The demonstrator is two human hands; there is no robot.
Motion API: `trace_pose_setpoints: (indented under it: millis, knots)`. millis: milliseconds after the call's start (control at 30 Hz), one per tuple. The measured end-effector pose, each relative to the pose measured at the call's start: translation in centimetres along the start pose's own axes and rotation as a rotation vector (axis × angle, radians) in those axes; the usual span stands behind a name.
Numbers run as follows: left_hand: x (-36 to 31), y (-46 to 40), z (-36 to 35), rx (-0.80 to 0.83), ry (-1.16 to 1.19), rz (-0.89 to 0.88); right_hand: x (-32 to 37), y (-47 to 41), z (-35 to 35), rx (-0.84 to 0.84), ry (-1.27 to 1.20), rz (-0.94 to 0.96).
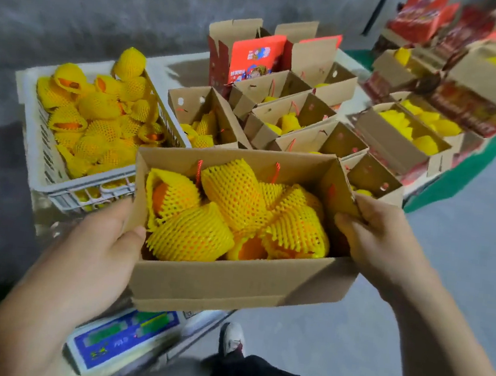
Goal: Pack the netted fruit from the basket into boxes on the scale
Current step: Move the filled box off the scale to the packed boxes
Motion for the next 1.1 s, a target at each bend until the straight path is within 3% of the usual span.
trace_pose_setpoints:
  millis: [267,500,733,900,1100]
  knots:
    - [-8.4,-2.9,-7.9,0.108,-0.032,-0.117,-8.6,-1.7,5.8,-0.090,-0.098,-0.114]
    - [-18.3,-7.7,-17.7,0.148,-0.045,-0.119,-19.0,-8.6,14.3,-0.092,-0.136,-0.107]
    - [-29.8,-13.1,-28.7,0.195,0.077,-0.232,-28.7,-16.4,24.5,-0.150,-0.123,-0.105]
    - [-36.4,-20.8,-33.9,0.225,0.027,-0.220,-32.9,-22.6,28.8,-0.092,-0.100,-0.127]
    - [-47.7,-35.0,-40.3,0.311,-0.104,-0.424,-37.4,-30.8,32.2,-0.205,-0.212,-0.337]
Point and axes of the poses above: each hand's wrist, its own y-axis away from the middle knuckle, its own z-axis out of the back of the hand, x = y × z, the point moved 4 cm from there along -y, towards the middle knuckle, and after that the axes turned 8 degrees about y, right-handed, at the moved point
